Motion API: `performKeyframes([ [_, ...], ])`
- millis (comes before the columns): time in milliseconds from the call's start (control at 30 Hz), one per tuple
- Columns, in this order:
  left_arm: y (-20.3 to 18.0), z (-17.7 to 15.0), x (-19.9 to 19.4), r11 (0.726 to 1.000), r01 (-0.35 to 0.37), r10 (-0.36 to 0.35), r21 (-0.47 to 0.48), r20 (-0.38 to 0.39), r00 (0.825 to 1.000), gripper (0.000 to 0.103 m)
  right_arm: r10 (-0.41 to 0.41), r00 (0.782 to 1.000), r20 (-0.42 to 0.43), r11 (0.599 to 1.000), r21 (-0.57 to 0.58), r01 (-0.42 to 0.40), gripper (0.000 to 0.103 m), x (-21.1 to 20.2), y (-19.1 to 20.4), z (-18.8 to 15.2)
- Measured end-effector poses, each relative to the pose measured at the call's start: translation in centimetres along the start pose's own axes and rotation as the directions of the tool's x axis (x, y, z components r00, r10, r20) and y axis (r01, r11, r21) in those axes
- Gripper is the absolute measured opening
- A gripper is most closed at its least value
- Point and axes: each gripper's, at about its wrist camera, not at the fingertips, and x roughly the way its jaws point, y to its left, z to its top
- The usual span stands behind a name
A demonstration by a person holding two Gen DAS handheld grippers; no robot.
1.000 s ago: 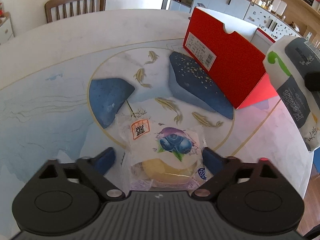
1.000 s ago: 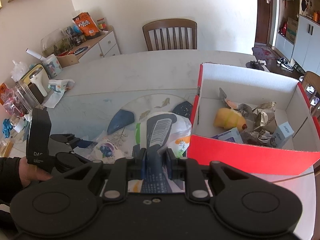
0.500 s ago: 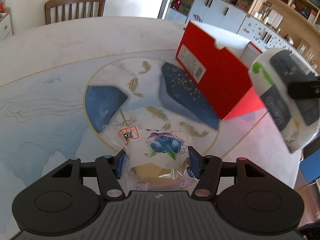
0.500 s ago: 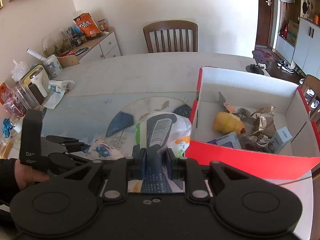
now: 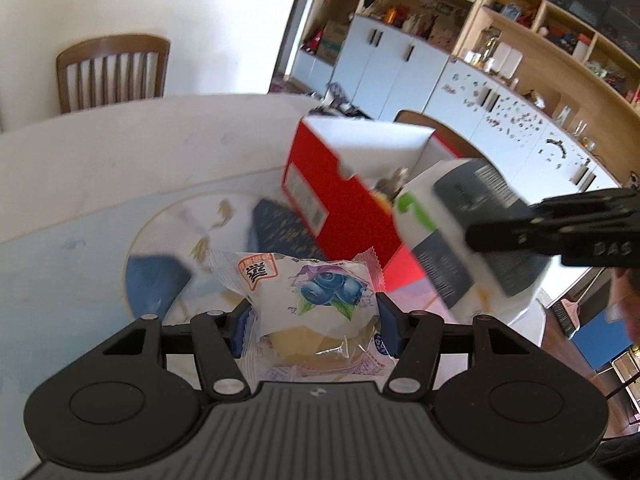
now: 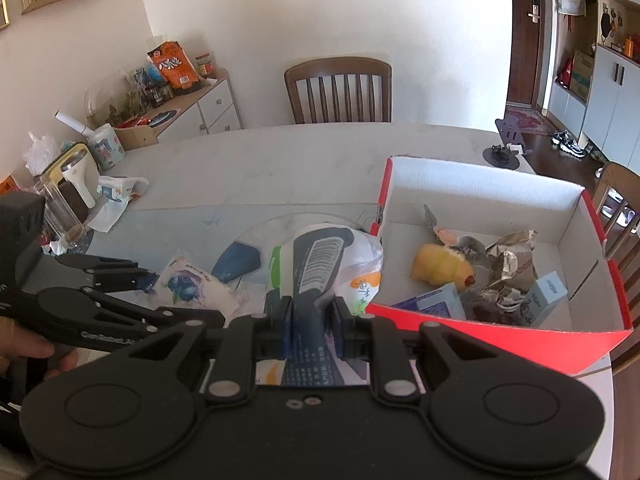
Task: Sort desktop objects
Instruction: 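Carry the bread bag and wet-wipe pack over the red shoebox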
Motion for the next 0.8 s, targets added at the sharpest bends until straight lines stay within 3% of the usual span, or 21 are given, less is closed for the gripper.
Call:
performKeyframes([
  [333,-4.1,3.0,0.1,0.997,0.046,-0.049,0.058,0.047,0.998,0.059,-0.027,0.999,0.036,1.000,0.007,0.027,0.018,-2.2,-2.4,0.4],
  [800,-9.6,6.6,4.1,0.991,0.060,-0.067,0.117,0.060,0.996,0.059,-0.066,0.996,0.067,0.998,0.011,0.066,0.018,-4.1,-8.6,1.0],
])
